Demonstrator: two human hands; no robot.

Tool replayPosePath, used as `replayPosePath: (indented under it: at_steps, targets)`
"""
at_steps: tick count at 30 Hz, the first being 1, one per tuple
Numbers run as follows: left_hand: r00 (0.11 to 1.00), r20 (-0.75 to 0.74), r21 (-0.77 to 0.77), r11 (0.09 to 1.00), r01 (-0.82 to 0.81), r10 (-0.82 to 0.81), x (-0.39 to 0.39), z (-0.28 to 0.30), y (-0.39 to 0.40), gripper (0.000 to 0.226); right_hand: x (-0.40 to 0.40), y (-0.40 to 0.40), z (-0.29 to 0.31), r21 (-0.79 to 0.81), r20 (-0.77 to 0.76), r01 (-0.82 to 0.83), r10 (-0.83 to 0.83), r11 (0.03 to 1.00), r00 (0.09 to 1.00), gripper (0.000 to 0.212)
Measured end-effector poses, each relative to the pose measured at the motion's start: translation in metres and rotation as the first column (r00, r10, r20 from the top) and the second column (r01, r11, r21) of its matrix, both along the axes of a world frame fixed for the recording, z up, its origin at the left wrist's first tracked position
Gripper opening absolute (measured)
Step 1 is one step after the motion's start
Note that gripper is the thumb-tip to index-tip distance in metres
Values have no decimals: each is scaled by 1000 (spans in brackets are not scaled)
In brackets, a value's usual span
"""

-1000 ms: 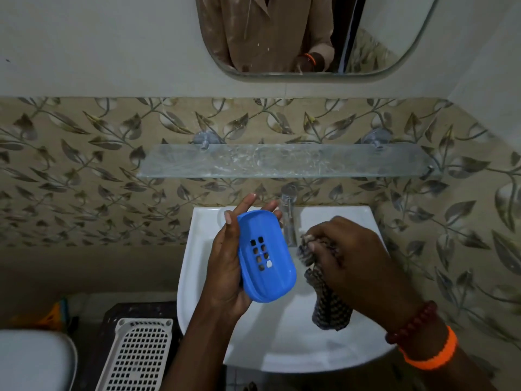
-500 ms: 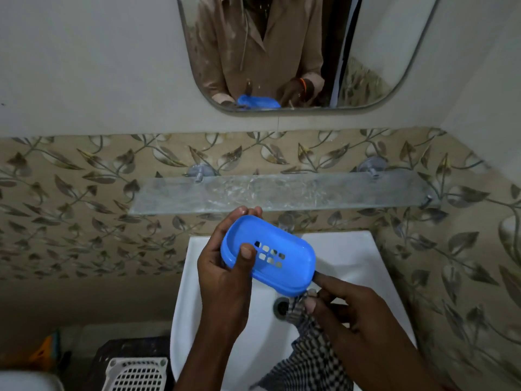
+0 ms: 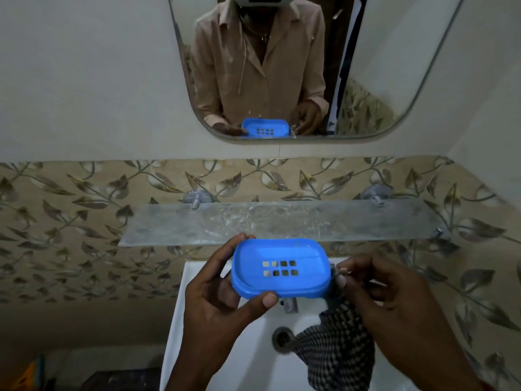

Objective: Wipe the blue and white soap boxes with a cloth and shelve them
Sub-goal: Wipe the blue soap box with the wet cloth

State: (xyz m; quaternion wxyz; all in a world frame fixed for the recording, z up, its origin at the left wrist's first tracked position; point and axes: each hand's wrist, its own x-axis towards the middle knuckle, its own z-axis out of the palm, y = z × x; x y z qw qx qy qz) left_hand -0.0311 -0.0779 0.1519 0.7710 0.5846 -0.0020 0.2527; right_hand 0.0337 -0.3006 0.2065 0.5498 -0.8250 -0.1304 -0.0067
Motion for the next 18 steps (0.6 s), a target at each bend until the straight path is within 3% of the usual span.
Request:
replayPosePath:
  at_steps: [3, 8, 10, 13, 18]
  targets:
    - [1000, -4, 36, 999, 19, -19, 0, 5, 6, 75, 9, 2, 14, -26, 77, -66, 68, 997, 995, 6]
    - [1000, -27, 180, 984, 6, -2, -1, 12, 16, 76, 28, -3, 39, -142, 284, -14, 54, 990, 957, 7]
    - [996, -57, 274, 958, 82, -69, -1, 14, 12, 78, 26, 8, 49, -210, 361, -144, 214, 967, 908, 5]
    - [987, -45, 345, 924, 163, -157, -1, 16, 3, 83, 15, 36, 50, -459, 390, -270, 466, 846, 794, 3]
    - [987, -28, 376, 914, 156, -157, -6, 21, 3, 82, 10, 48, 45, -502, 387, -240, 464, 831, 797, 5]
